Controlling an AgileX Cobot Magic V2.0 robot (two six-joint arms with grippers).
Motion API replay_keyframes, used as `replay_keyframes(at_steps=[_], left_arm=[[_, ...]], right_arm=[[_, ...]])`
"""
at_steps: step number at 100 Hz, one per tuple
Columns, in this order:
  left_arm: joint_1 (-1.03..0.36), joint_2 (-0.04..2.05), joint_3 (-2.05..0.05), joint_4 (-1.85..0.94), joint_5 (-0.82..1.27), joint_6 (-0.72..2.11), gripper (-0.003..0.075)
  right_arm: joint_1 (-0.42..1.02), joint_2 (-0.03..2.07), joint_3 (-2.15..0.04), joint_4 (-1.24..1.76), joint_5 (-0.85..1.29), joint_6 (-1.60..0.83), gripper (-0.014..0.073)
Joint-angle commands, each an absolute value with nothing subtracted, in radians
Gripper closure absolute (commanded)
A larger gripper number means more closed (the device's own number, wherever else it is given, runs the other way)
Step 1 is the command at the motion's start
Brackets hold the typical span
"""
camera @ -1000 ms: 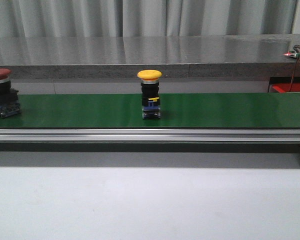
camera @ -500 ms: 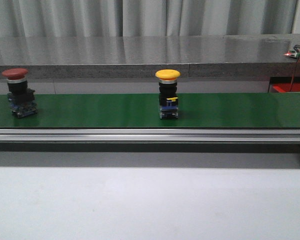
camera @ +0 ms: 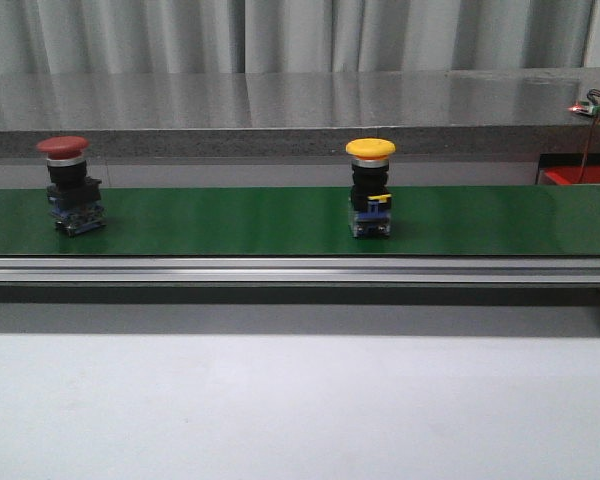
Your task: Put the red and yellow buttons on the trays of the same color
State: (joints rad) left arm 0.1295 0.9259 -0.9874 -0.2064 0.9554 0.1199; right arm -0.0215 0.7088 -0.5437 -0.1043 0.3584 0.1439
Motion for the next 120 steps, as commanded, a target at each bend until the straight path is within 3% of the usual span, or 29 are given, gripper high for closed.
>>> replay_keyframes(at_steps=[1, 56, 66, 78, 88, 94, 120], left_arm=[[0.124, 0.917, -1.011, -0.228, 0.9, 0.12, 0.0739], [0.124, 0.917, -1.011, -0.228, 0.9, 0.12, 0.0739], [0.124, 0.917, -1.011, -0.228, 0.9, 0.12, 0.0739], [0.124, 0.917, -1.011, -0.228, 0.9, 0.12, 0.0739], [0.124, 0.917, -1.011, -0.228, 0.9, 0.12, 0.0739], [0.124, 0.917, -1.011, -0.228, 0.9, 0.12, 0.0739], [0.124, 0.917, -1.011, -0.228, 0.9, 0.12, 0.0739]], right_arm=[[0.005, 0.799, -0.668, -0.119, 0.368, 0.123, 0.0666], [0.245, 1.237, -1.149, -0.106, 0.694, 0.052, 0.0659], [0.255, 1.3, -1.22, -0.105, 0.764, 0.052, 0.0547], [0.256, 1.363, -1.285, -0.067, 0.816, 0.052, 0.0255], [0.258, 1.4, -1.319, -0.052, 0.835, 0.052, 0.0084], [0.264, 1.422, -1.342, -0.047, 0.859, 0.052, 0.0052], [0.275, 1.53, -1.458, 0.0, 0.989, 0.008, 0.0057]])
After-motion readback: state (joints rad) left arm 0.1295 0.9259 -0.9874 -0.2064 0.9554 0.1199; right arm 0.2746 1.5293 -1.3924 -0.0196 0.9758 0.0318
